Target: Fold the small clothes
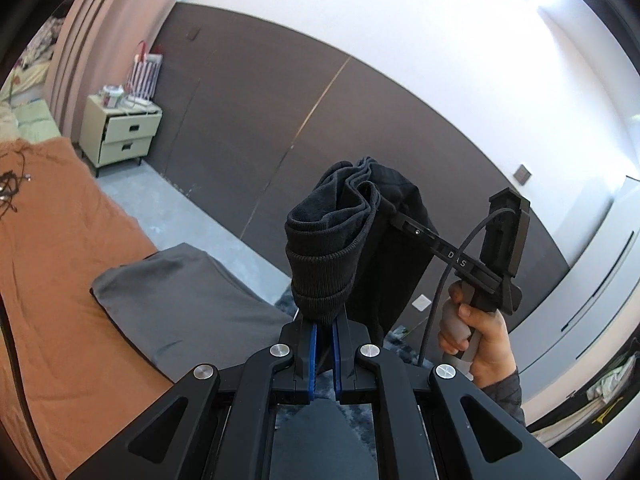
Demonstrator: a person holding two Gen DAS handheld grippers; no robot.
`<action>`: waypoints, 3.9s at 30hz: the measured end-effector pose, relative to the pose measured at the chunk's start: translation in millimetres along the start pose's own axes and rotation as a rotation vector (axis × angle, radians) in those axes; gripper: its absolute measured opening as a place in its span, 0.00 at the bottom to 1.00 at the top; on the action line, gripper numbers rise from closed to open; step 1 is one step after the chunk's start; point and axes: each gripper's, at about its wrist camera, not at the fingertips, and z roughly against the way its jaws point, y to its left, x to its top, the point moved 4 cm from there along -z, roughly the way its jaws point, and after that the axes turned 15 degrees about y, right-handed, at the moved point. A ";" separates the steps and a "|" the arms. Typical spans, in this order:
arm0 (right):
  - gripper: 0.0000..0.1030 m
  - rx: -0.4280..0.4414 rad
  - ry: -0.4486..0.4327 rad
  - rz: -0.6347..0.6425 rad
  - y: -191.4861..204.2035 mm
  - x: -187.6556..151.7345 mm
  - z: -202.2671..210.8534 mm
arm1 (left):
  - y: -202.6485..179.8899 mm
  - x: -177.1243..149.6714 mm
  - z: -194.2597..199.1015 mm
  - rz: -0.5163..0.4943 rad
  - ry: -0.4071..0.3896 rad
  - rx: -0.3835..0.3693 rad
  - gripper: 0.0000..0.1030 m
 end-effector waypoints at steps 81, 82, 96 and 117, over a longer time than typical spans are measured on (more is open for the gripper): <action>0.24 -0.299 0.413 -0.240 119.9 -137.7 -136.5 | 308.2 3.1 -165.7 0.271 0.265 0.407 0.04; 0.24 -0.293 0.412 -0.244 124.3 -143.2 -128.2 | 302.0 -0.2 -161.6 0.266 0.264 0.409 0.04; 0.76 -0.241 0.295 -0.217 180.1 -186.6 -21.0 | 202.6 -56.7 -64.4 0.185 0.193 0.448 0.59; 1.00 -0.204 0.156 -0.167 262.1 -276.2 78.2 | 106.3 -175.4 79.5 0.057 0.060 0.490 1.00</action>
